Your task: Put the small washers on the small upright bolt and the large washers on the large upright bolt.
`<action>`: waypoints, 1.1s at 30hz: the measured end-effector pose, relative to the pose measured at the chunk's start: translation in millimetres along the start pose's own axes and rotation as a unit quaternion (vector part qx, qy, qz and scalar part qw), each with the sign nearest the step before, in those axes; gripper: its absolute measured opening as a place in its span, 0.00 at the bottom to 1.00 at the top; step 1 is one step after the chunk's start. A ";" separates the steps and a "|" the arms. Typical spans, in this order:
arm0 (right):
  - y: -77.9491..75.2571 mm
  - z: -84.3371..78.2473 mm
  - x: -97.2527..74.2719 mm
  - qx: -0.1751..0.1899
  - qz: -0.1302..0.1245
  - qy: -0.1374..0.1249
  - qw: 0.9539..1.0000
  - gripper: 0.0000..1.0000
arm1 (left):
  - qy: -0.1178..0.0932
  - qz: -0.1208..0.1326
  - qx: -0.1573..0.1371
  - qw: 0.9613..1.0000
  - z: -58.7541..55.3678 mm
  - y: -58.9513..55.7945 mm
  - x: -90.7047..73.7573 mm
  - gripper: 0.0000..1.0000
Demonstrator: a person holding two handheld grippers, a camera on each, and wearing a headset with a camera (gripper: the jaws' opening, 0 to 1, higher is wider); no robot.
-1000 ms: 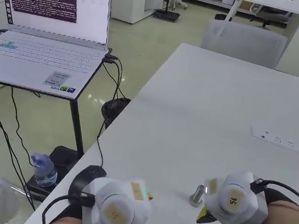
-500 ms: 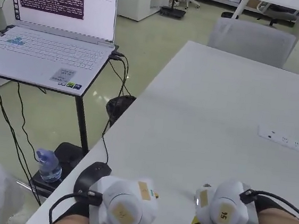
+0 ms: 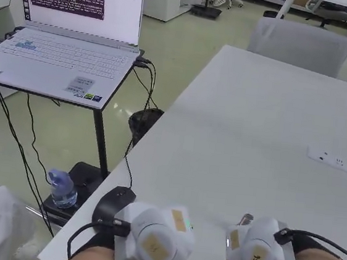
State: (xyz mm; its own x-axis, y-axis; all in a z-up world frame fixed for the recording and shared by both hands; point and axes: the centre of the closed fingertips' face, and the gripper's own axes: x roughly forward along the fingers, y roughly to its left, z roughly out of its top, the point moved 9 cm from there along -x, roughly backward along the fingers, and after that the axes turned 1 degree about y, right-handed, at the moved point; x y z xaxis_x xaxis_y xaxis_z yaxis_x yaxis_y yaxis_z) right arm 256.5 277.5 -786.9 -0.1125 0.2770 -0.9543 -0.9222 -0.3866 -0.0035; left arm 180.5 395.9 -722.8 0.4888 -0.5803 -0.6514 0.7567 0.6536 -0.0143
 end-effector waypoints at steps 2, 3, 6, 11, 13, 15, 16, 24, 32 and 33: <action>-0.1 -1.9 2.4 -0.003 -0.001 0.005 1.000 0.23 | 0.001 0.001 -0.001 1.000 -0.6 0.5 -0.1 0.76; -0.6 -2.0 2.3 -0.003 -0.002 0.005 1.000 0.23 | -0.001 0.002 -0.003 1.000 -0.5 0.7 -0.7 0.76; -1.0 -1.5 2.7 0.000 -0.004 0.002 1.000 0.23 | -0.003 0.002 -0.004 1.000 -0.8 0.7 -1.3 0.76; -0.4 -1.2 6.5 -0.005 -0.004 0.006 1.000 0.22 | -0.001 0.002 -0.003 1.000 -2.4 0.1 -2.0 0.76; -0.5 -0.3 7.1 -0.008 -0.005 0.003 1.000 0.22 | -0.002 0.002 -0.004 1.000 -2.6 0.2 -2.5 0.76; -0.6 0.4 6.6 -0.005 -0.006 0.005 1.000 0.21 | -0.002 0.002 -0.004 1.000 -2.9 0.5 -3.0 0.76; -0.8 0.9 6.5 -0.006 -0.006 0.006 1.000 0.20 | -0.002 0.002 -0.005 1.000 -2.9 0.5 -3.1 0.76; 1.9 2.2 7.2 -0.015 -0.009 0.010 1.000 0.15 | -0.005 0.002 -0.006 1.000 -2.1 2.4 -3.3 0.75; 1.5 3.0 7.5 -0.013 -0.007 0.016 1.000 0.15 | -0.004 0.002 -0.006 1.000 -1.8 3.2 -4.0 0.74; 1.2 3.3 7.6 -0.012 -0.009 0.015 1.000 0.14 | -0.004 0.002 -0.005 1.000 -2.0 3.3 -4.0 0.74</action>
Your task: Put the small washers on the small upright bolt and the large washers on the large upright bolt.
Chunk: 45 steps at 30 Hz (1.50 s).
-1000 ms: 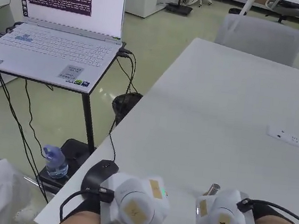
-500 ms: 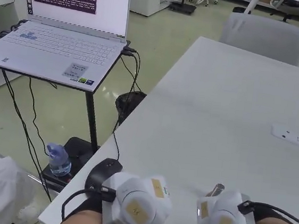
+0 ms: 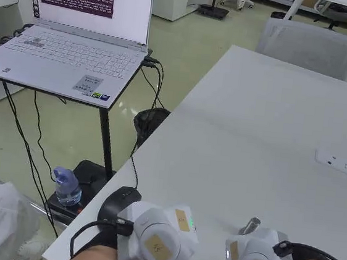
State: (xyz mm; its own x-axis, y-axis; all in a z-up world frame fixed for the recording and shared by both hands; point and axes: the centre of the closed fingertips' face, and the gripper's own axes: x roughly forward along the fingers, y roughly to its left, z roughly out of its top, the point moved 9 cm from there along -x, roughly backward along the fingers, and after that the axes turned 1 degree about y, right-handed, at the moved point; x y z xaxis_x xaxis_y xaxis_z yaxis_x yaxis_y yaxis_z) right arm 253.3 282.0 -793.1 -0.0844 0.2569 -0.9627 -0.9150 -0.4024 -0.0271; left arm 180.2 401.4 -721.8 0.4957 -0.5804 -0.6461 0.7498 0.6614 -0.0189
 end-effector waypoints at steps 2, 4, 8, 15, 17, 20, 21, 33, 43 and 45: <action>0.2 0.9 -0.1 0.001 0.002 0.003 1.000 0.14 | 0.000 0.000 -0.001 1.000 -0.4 -0.5 -0.2 0.74; 0.2 1.1 0.0 0.001 0.002 0.004 1.000 0.14 | 0.001 -0.001 -0.001 1.000 -1.0 -0.8 -0.5 0.73; 0.8 0.9 -0.1 0.009 0.000 0.004 1.000 0.14 | 0.004 -0.001 -0.002 1.000 -2.7 -1.6 -0.2 0.72; 0.7 0.8 -0.6 0.024 -0.001 0.001 1.000 0.13 | 0.003 -0.001 -0.002 1.000 -2.1 -1.8 -0.2 0.72; 1.1 0.2 -1.5 0.032 0.000 0.001 1.000 0.13 | 0.002 0.000 -0.002 1.000 -2.3 -1.8 -0.5 0.72; 0.9 -1.7 -6.0 0.039 0.001 -0.001 0.999 0.13 | 0.003 0.001 -0.002 1.000 -2.9 -2.0 -0.4 0.72; 0.7 -2.4 -8.3 0.041 0.000 -0.001 0.999 0.13 | 0.004 0.001 -0.002 1.000 -3.2 -2.0 -0.5 0.72; -6.9 -25.5 -46.0 0.078 -0.019 0.001 0.997 0.13 | 0.000 0.001 -0.001 1.000 -3.4 -3.8 1.0 0.73; -8.8 -66.1 -82.2 0.125 -0.044 0.004 0.991 0.13 | 0.004 -0.002 0.000 1.000 -1.3 1.1 6.4 0.75; -8.4 -74.0 -87.7 0.135 -0.050 0.003 0.990 0.13 | 0.006 -0.003 0.000 1.000 -1.2 1.5 7.4 0.75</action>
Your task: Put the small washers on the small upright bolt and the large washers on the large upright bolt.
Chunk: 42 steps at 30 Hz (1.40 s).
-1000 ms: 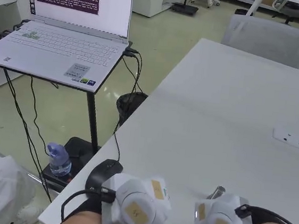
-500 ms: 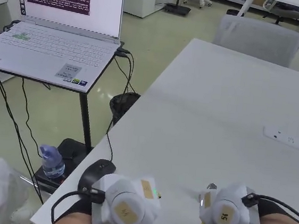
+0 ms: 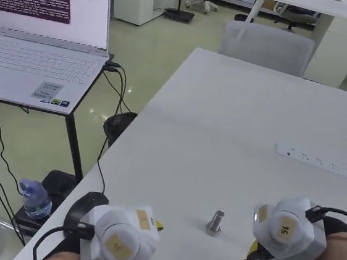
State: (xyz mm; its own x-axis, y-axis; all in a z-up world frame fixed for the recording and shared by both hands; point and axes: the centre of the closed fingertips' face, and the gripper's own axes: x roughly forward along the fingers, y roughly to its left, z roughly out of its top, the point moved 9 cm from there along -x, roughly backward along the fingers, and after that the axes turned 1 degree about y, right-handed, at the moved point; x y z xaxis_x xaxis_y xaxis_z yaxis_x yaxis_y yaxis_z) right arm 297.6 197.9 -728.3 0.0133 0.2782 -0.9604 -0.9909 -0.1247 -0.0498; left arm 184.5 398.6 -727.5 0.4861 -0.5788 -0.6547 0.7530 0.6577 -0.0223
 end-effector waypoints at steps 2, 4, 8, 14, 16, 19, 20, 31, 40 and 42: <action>-1.4 -7.5 -4.1 0.011 -0.004 0.002 1.000 0.13 | 0.000 -0.002 0.002 1.000 0.8 -0.1 1.4 0.75; -2.5 -15.1 -7.7 0.020 -0.008 0.001 1.000 0.13 | 0.005 -0.005 0.006 1.000 1.4 -0.8 3.9 0.75; -3.9 -29.5 -15.0 0.036 -0.016 0.002 0.999 0.13 | 0.004 -0.008 0.009 1.000 4.2 -1.7 5.3 0.75; -10.1 -48.0 -20.4 0.061 -0.024 0.007 0.998 0.13 | 0.007 -0.011 0.011 1.000 3.8 -2.5 7.0 0.75; -14.1 -52.8 -22.7 0.072 -0.026 0.005 0.997 0.13 | 0.008 -0.012 0.010 1.000 3.0 -2.3 7.4 0.75; -18.8 -56.1 -25.3 0.081 -0.029 0.003 0.996 0.13 | 0.010 -0.013 0.011 1.000 2.5 -2.4 7.1 0.75; -21.0 -57.2 -25.1 0.084 -0.029 0.002 0.996 0.13 | 0.011 -0.014 0.011 1.000 2.7 -2.6 7.0 0.75; -44.8 -61.2 -27.6 0.105 -0.046 -0.009 0.993 0.13 | 0.012 -0.010 0.008 1.000 2.9 0.8 6.9 0.75; -53.1 -59.6 -19.3 0.105 -0.048 -0.010 0.993 0.13 | 0.013 -0.011 0.005 1.000 3.3 1.4 8.0 0.75; -53.7 -59.2 -17.8 0.103 -0.047 -0.008 0.993 0.13 | 0.013 -0.011 0.005 1.000 3.0 1.8 8.2 0.75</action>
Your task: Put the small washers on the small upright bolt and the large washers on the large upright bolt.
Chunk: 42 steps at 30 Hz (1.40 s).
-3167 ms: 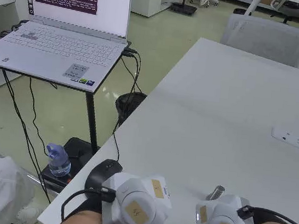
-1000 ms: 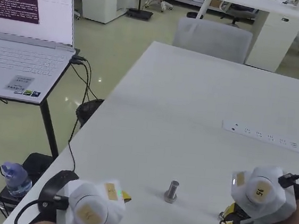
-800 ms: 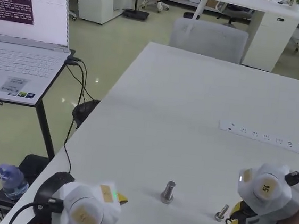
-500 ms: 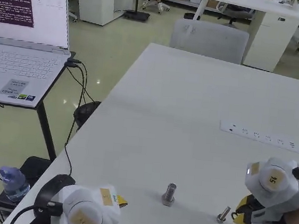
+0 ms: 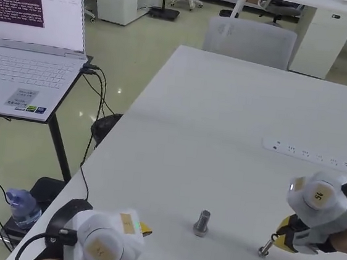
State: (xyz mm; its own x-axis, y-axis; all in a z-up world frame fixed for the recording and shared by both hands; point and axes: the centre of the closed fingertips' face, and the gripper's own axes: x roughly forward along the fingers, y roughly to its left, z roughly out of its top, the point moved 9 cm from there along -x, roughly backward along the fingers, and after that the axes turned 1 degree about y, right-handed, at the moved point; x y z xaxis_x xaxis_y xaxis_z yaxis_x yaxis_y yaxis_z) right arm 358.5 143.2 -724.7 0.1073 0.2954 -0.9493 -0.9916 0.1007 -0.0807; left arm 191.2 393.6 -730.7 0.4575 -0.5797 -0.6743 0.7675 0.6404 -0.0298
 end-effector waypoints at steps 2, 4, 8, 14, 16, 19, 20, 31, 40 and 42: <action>-0.8 -0.2 2.0 0.001 0.002 0.001 1.000 0.13 | 0.001 0.000 -0.001 1.000 -0.2 0.3 -0.4 0.75; -2.0 -0.9 5.1 0.001 0.004 0.006 1.000 0.13 | 0.002 0.000 -0.001 1.000 -0.3 0.5 -0.7 0.75; -2.5 -1.9 6.4 0.003 0.006 0.009 1.000 0.13 | 0.002 0.000 -0.002 1.000 -0.4 1.2 -0.9 0.74; -2.1 -1.4 10.2 0.002 0.011 0.010 1.000 0.13 | 0.003 -0.001 -0.003 1.000 -1.1 1.9 -0.1 0.74; -1.8 -1.5 13.0 -0.001 0.012 0.013 1.000 0.13 | 0.004 -0.001 -0.003 1.000 -1.5 1.9 0.0 0.74; -2.5 -1.7 16.3 -0.001 0.013 0.015 1.000 0.13 | 0.004 -0.001 -0.004 1.000 -1.7 2.0 -0.8 0.74; -2.6 -2.2 18.4 -0.002 0.014 0.016 1.000 0.13 | 0.004 0.000 -0.004 1.000 -1.8 2.1 -1.2 0.74; -1.6 -6.4 36.9 -0.006 0.019 0.029 0.999 0.13 | 0.007 -0.001 -0.006 1.000 -2.9 -0.7 -2.6 0.73; -0.3 -9.7 48.6 0.002 0.021 0.030 0.999 0.13 | 0.011 -0.004 -0.006 1.000 -4.9 -2.3 -2.5 0.72; 0.2 -10.8 50.0 0.002 0.021 0.032 0.999 0.13 | 0.010 -0.003 -0.006 1.000 -4.9 -1.6 -2.6 0.72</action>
State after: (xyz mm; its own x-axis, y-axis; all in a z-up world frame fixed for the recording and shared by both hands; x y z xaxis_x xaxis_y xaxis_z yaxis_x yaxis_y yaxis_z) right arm 362.8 147.8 -775.5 0.0605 0.2388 -0.9692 -0.9949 0.0928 -0.0393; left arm 186.5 396.6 -732.5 0.4433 -0.5738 -0.6887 0.7649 0.6427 -0.0432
